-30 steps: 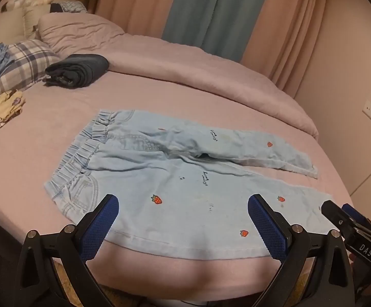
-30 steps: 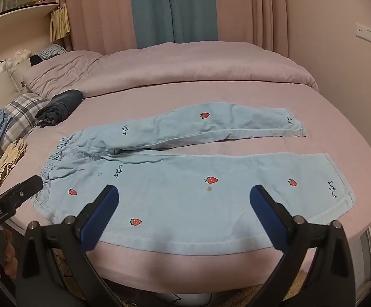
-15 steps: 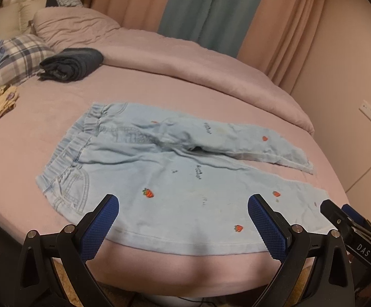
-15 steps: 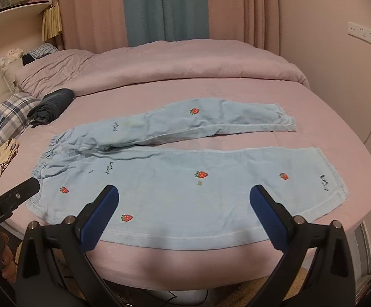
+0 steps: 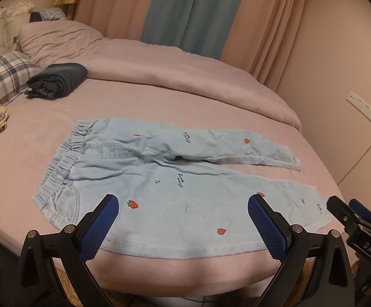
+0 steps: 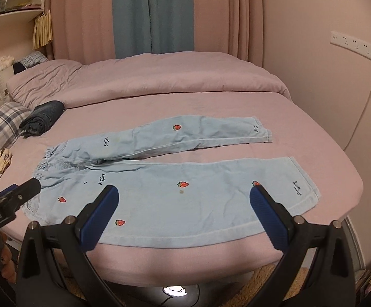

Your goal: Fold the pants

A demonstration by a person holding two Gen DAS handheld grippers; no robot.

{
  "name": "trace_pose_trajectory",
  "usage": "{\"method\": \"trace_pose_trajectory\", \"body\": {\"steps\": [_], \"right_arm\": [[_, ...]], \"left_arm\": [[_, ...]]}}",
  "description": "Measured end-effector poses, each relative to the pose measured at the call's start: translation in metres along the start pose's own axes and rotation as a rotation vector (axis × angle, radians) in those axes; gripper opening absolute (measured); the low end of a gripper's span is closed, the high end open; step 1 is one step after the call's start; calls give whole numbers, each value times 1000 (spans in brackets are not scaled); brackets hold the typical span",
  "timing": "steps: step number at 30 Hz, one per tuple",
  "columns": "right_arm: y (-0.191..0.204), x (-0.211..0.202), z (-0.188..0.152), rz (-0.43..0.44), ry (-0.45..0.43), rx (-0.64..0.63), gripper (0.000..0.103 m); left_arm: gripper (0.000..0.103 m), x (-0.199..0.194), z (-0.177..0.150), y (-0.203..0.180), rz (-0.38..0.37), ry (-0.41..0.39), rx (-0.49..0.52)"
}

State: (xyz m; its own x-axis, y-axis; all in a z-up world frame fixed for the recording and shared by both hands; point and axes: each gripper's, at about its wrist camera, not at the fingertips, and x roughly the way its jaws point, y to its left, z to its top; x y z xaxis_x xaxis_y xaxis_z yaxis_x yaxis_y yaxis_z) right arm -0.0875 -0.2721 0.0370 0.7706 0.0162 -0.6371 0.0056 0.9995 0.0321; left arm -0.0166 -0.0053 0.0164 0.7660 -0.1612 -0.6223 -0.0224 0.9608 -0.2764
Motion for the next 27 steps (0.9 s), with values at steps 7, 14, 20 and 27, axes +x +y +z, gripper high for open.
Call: {"method": "trace_pose_trajectory", "body": {"steps": [7, 14, 20, 27], "right_arm": [[-1, -5, 2, -12, -11, 24, 103], [3, -1, 0, 4, -13, 38, 103], [8, 10, -3, 29, -1, 16, 103], [8, 33, -4, 86, 22, 35, 103]], "left_arm": [[100, 0, 0, -1, 17, -1, 9], [100, -2, -2, 10, 22, 6, -16], [100, 4, -1, 14, 33, 12, -32], [100, 21, -1, 11, 61, 38, -5]]}}
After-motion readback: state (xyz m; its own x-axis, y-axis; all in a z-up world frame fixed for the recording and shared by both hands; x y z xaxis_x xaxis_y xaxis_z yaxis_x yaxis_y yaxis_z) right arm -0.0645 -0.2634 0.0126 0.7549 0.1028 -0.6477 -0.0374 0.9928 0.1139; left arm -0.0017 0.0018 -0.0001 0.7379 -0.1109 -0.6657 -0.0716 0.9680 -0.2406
